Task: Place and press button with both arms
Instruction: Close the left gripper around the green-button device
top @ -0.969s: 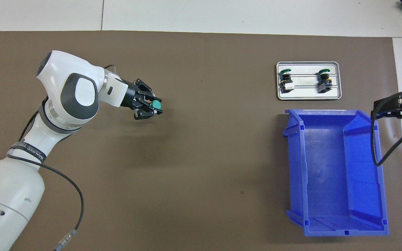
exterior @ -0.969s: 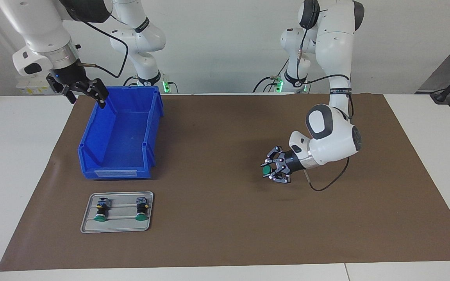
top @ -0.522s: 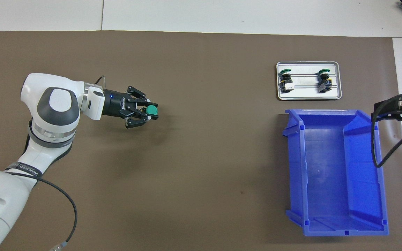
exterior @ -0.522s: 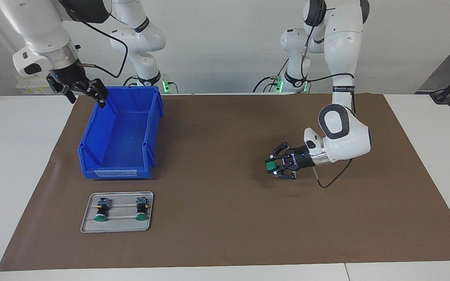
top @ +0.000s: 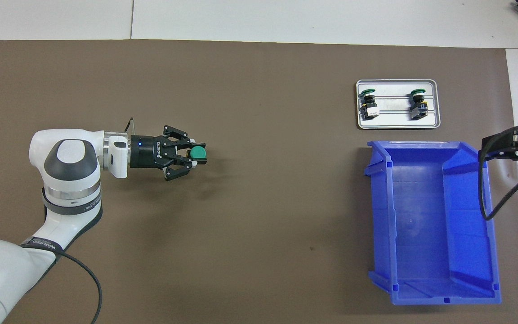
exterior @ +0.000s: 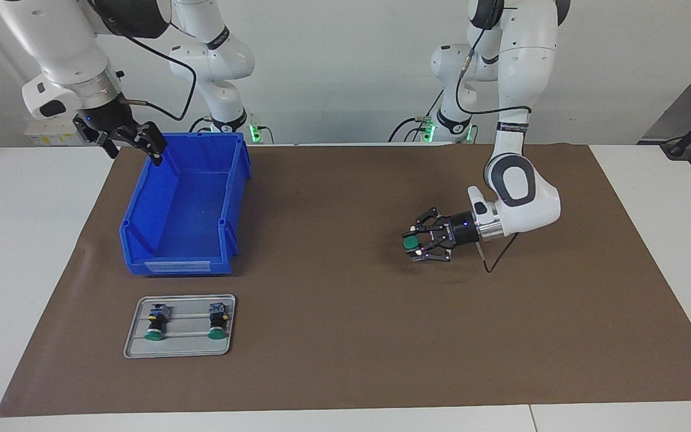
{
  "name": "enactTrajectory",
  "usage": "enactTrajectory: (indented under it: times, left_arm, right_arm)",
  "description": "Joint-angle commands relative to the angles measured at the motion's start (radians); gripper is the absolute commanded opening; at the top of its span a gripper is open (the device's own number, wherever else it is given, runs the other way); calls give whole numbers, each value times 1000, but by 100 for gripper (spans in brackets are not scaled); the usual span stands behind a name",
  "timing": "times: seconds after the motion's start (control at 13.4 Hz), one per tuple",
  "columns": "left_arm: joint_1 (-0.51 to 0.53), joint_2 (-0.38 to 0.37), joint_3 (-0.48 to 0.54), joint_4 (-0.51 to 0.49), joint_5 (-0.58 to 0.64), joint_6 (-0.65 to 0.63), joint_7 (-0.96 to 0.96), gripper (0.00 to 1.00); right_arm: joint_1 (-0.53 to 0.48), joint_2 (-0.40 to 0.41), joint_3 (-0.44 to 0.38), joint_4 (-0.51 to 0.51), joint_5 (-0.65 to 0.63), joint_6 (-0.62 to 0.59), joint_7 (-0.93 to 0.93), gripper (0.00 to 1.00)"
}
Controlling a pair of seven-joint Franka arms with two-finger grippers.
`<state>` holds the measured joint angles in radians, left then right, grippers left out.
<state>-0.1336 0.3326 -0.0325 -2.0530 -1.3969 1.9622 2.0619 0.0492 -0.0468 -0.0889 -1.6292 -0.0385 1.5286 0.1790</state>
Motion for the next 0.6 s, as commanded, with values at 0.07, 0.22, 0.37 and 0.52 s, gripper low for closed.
enactTrajectory:
  times: [0.07,0.22,0.37,0.52]
  left_arm:
    - [11,-58,-9,-93,-95,-25,81,0]
    - [3,-61,-9,-116,-145,-23,106,0]
    - [3,-43,-10,-116,-162,-38,106,0]
    - [5,-4,-9,-113,-195,-84,128,0]
  right_arm:
    - [-6,-31,-2,-40,6,-7,-29,100]
    - [-8,-31,-2,-40,5,-18,-33,100]
    - [-18,-33,-5,-38,5,-28,-59,100]
    - [-20,-31,-5,-38,5,-28,-62,100]
